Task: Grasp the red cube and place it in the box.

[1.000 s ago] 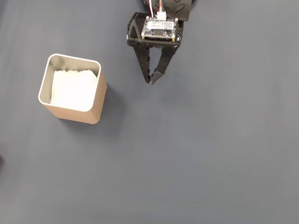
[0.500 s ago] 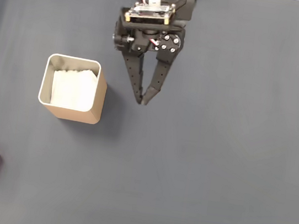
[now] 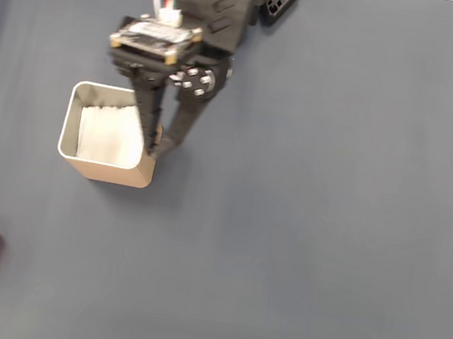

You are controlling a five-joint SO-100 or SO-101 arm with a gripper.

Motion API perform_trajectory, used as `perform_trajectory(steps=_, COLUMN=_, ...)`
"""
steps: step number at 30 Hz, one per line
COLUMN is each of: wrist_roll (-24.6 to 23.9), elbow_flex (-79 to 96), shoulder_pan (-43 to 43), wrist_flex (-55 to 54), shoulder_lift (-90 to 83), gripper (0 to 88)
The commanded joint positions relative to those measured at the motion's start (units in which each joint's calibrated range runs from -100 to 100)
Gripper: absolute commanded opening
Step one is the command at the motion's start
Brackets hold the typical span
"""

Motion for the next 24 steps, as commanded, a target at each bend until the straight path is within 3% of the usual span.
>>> perform_trajectory(steps=1, wrist_roll=0.68, elbow_flex=-8.63, shoulder_pan=3.09, wrist_flex=3.4, shoulder_lift=4.27, gripper=0.2)
perform_trajectory(steps=24, wrist_roll=1.22, elbow_flex=-34.52, shoulder_pan=13.18, wrist_flex=5.54, shoulder_lift=30.84, gripper=0.2)
